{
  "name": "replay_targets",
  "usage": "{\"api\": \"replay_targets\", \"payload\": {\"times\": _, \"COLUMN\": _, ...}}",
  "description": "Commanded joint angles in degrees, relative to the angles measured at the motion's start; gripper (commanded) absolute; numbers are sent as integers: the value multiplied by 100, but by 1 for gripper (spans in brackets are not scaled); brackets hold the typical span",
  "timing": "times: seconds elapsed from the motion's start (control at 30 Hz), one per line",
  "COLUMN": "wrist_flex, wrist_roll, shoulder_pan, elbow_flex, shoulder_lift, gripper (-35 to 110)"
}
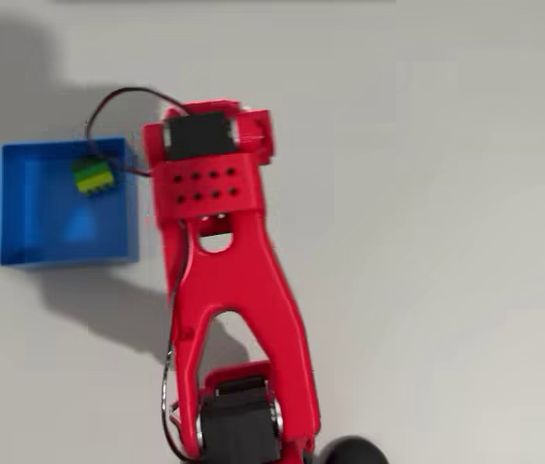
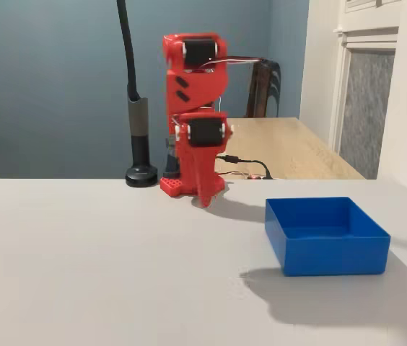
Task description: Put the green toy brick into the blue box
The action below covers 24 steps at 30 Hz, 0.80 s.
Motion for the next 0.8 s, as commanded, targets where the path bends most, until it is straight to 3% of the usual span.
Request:
{"api": "replay_targets", "payload": {"times": 0.0, "wrist_flex": -9, "wrist_roll": 79, "shoulder_pan": 439, "elbow_flex": 35, "shoulder_lift": 527, "gripper": 0}}
{"api": "replay_targets", "payload": {"times": 0.37, "wrist_flex": -360, "wrist_roll": -35, "shoulder_pan": 914, "elbow_flex": 527, "shoulder_lift": 668, "gripper": 0}}
{"api": "replay_targets", "payload": {"times": 0.77, "wrist_flex": -896, "wrist_roll": -343, "shoulder_pan": 396, "elbow_flex": 2672, "shoulder_lift": 2865, "gripper": 0}}
